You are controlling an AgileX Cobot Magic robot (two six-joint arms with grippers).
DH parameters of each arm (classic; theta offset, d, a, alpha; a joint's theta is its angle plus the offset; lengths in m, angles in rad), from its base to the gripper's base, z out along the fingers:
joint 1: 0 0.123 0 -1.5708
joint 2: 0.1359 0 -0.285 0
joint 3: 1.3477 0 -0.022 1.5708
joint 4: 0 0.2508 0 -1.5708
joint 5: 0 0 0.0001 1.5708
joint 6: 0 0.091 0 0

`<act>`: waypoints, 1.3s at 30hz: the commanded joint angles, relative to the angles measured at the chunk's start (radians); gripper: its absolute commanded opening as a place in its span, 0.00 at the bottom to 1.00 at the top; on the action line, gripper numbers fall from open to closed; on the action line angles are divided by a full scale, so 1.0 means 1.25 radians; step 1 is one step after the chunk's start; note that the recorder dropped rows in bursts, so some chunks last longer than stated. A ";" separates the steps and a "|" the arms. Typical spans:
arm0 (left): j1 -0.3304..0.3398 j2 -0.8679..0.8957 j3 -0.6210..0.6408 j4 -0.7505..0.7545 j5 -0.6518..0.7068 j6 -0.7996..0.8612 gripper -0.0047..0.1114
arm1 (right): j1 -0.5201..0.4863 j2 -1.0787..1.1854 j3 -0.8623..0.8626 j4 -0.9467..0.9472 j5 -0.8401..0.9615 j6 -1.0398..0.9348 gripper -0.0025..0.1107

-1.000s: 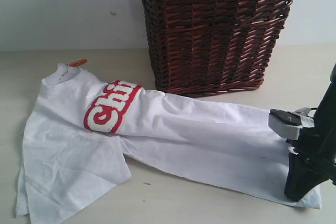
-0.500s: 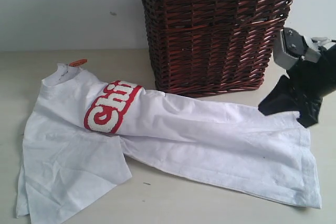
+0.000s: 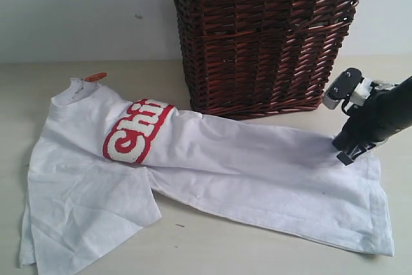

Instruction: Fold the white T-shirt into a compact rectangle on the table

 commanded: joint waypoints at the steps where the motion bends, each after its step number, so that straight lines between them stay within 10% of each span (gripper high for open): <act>1: 0.001 -0.003 0.002 -0.007 -0.001 0.002 0.43 | -0.002 0.034 -0.001 -0.105 -0.107 0.114 0.02; 18: 0.001 -0.003 0.002 -0.007 -0.001 0.002 0.43 | -0.002 -0.037 -0.001 -0.158 -0.332 0.279 0.02; 24: 0.001 -0.003 0.002 -0.007 -0.001 0.002 0.43 | 0.004 -0.171 -0.001 -0.075 -0.147 0.349 0.02; 29: 0.001 -0.003 0.002 -0.007 -0.001 0.002 0.43 | 0.095 -0.121 -0.001 0.195 0.350 -0.094 0.02; 39: 0.001 -0.003 0.002 -0.007 -0.001 0.002 0.43 | 0.353 0.074 -0.001 0.487 0.071 -0.348 0.02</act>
